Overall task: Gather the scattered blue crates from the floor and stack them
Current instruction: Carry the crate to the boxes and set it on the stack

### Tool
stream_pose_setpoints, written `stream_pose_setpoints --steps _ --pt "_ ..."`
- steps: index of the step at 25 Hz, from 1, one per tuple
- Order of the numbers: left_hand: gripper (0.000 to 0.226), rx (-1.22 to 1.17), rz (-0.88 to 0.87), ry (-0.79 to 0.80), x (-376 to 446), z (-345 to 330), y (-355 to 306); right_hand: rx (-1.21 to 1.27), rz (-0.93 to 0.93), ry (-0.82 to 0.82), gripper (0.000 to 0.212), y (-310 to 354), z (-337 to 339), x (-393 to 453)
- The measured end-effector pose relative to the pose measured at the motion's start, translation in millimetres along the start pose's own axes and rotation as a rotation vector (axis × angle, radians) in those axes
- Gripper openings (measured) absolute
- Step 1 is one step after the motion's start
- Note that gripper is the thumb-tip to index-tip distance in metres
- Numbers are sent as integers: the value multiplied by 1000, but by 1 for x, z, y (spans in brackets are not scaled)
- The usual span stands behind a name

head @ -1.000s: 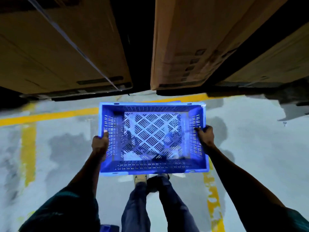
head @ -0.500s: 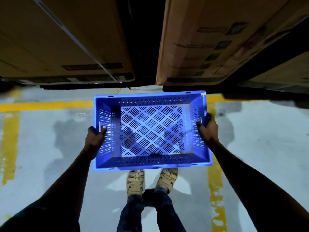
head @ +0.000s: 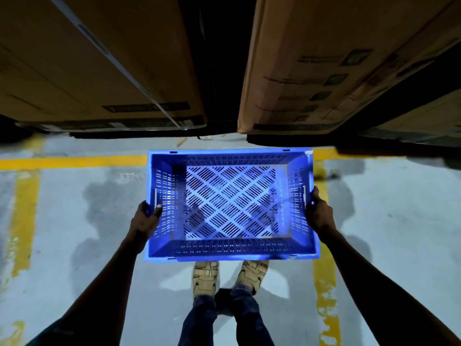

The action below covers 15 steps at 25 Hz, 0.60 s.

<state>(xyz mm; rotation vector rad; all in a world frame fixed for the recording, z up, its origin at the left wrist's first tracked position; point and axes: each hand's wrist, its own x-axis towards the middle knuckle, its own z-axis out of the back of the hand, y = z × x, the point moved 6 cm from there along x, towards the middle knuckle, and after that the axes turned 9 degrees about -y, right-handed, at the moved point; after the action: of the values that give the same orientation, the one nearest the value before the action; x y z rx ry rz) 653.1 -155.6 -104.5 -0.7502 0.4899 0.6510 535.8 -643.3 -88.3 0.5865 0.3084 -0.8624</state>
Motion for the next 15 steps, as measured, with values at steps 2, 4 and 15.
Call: stream_pose_setpoints --steps 2,4,15 --pt "40 65 15 -68 -4 0 0 -19 14 50 65 4 0 0" --pt "44 119 18 -123 -9 3 1 -42 40 81 70 10 -6 -1" --pt "52 96 36 -85 -3 29 1 75 70 -54 70 27 -17 -28"
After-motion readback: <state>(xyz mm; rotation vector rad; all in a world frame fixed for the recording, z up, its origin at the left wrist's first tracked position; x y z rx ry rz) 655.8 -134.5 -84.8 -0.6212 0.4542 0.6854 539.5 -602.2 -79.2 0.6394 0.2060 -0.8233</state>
